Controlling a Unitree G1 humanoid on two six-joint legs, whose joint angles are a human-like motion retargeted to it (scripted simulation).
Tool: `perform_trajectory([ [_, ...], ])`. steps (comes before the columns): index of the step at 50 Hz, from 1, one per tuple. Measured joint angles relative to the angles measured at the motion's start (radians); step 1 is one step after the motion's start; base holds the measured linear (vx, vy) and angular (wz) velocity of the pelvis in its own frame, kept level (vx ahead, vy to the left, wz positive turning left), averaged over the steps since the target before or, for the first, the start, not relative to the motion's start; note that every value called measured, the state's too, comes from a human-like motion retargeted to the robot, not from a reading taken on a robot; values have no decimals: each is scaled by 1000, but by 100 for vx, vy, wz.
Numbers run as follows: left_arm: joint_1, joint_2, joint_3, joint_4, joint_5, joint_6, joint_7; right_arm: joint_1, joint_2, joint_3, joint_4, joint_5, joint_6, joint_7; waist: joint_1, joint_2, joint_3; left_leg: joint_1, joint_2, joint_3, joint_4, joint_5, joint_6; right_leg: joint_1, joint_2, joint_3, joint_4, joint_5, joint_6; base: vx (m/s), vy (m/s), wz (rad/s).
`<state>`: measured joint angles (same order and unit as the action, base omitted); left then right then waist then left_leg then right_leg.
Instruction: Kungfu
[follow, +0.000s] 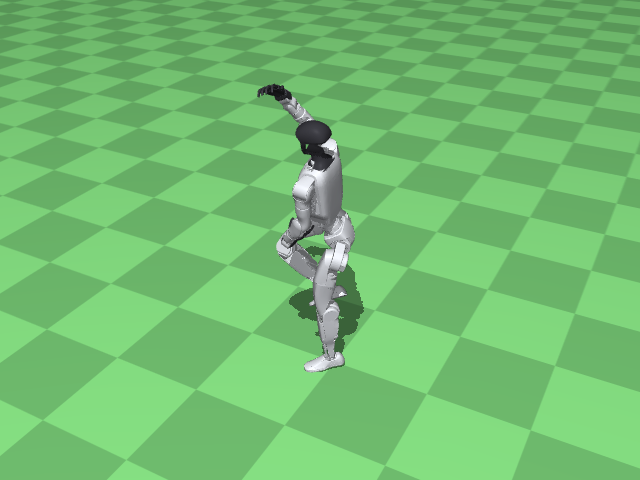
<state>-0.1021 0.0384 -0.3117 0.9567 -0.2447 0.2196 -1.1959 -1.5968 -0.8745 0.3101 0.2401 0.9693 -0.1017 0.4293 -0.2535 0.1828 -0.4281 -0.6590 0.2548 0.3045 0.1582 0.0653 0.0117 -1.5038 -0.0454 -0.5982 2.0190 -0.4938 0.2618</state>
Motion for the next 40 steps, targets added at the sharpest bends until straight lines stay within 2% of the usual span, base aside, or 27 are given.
perform_trajectory([
  [5,-13,19,14,5,59,-56,67,31,12,-29,2,45,-99,-101,-56,-13,12,58,-25,-36,-13,-9,-7,6,35,138,-122,2,0,20,8,60],
  [7,-28,33,20,4,46,-59,107,61,20,-31,-10,71,-109,-127,-61,-15,4,70,-37,-35,-14,-12,0,18,32,168,-134,-8,0,17,12,22],
  [12,-77,25,59,8,-83,-36,224,152,68,-32,-63,121,-85,-149,-52,-29,-3,79,-45,-2,0,-4,-2,38,46,168,-108,-56,0,9,7,-11],
  [16,-133,1,73,-16,-245,-61,325,233,154,-15,-121,144,-54,-151,-36,-25,3,76,-51,36,0,3,-11,40,64,168,-98,-88,0,4,11,-37],
  [23,-272,-43,89,-105,-421,-134,415,385,392,96,-185,227,14,-116,2,-13,73,43,-63,97,38,-6,-23,95,103,247,-214,-68,0,-8,16,-41],
  [28,-372,-69,86,-163,-439,-194,425,571,678,199,-127,303,26,-42,13,-45,158,-63,-73,110,190,-35,-52,176,124,395,-416,-13,-1,-19,13,-3],
  [31,-426,-93,68,-157,-404,-225,367,736,872,252,-39,378,36,73,50,-88,224,-147,-72,120,337,-76,-66,232,141,489,-579,34,-34,-35,12,-1],
  [34,-434,-140,32,-138,-370,-237,272,919,1005,303,68,462,62,186,88,-124,274,-226,-78,142,477,-186,-23,280,130,560,-760,68,-79,-23,-2,45],
  [36,-405,-179,6,-119,-375,-231,198,1049,1048,331,124,510,90,235,98,-136,290,-286,-85,146,577,-268,13,306,113,596,-897,82,-107,-6,-9,91],
  [38,-357,-209,-26,-91,-400,-209,123,1150,1033,349,155,553,149,259,106,-139,316,-345,-78,135,699,-324,19,357,100,621,-1074,131,-147,-10,-10,71],
  [40,-313,-233,-54,-60,-436,-182,77,1212,1003,378,186,568,208,243,131,-148,336,-399,-69,144,787,-361,26,402,139,685,-1189,41,-233,-20,-10,24],
])
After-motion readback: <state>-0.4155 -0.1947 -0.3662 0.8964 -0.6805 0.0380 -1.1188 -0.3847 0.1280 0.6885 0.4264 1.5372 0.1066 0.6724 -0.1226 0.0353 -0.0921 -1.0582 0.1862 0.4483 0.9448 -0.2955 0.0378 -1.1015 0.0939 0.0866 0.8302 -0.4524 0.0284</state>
